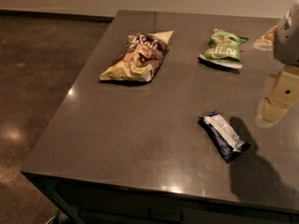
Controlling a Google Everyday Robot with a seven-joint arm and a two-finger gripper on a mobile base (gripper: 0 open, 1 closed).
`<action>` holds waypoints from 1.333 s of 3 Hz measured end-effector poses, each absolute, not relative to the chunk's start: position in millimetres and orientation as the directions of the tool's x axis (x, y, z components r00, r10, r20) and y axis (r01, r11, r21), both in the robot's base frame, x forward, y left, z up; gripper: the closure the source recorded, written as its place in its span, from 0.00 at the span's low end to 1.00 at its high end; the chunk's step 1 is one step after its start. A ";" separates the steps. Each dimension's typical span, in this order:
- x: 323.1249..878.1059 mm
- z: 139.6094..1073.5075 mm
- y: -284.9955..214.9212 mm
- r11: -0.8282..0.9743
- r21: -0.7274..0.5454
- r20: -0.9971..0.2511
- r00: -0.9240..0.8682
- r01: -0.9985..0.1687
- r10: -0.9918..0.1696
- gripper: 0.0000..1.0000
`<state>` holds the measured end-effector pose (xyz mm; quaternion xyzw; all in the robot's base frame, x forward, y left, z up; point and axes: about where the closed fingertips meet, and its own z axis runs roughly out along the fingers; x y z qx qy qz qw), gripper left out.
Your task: Move rxbar blueberry near brown chip bag
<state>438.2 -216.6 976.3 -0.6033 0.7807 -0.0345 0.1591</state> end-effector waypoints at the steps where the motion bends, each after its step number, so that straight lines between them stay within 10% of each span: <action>1: 438.2 976.3 -216.6 0.270 -0.246 -0.207 -0.221 -0.931 -0.953 0.00; 4: 426.4 917.8 -188.3 0.494 -0.069 -0.152 -0.480 -0.867 -0.864 0.00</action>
Offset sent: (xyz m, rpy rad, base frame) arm -0.0132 0.0254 -0.0287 0.0873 0.1771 -0.0243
